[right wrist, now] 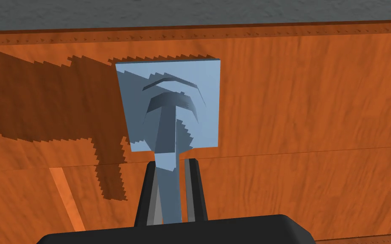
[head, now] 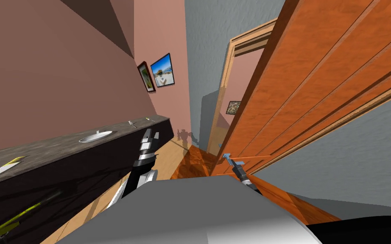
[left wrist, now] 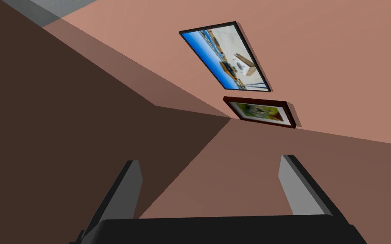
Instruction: Pull the door open
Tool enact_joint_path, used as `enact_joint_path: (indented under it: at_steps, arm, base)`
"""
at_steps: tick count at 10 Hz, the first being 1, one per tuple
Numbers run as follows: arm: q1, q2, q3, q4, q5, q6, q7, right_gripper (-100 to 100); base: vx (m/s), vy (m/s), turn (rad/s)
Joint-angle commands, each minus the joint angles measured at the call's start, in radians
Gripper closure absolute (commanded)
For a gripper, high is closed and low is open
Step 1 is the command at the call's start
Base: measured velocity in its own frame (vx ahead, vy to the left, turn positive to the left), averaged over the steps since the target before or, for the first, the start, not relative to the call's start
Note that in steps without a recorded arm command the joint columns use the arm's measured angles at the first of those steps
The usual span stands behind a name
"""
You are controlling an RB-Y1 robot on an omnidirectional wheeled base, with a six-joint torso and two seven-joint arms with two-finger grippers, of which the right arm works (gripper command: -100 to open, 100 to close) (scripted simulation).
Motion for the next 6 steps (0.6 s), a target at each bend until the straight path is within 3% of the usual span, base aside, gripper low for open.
enact_joint_path:
  at_steps: [1,4,5,6]
  arm:
    - [0.001,-0.005,0.001,0.013,-0.001,-0.017,-0.004,100]
    - [0.003,-0.011,0.006,0.030,0.001,-0.041,-0.010,100]
    - [-0.004,-0.006,0.008,0.036,0.002,-0.039,-0.008,100]
    - [-0.004,-0.008,0.039,0.011,-0.026,-0.017,0.015,100]
  base:
    - [-0.207,-0.079,0.164]
    - [-0.248,-0.071,0.173]
    - [-0.106,-0.037,0.039]
    - [-0.184,-0.027,0.087]
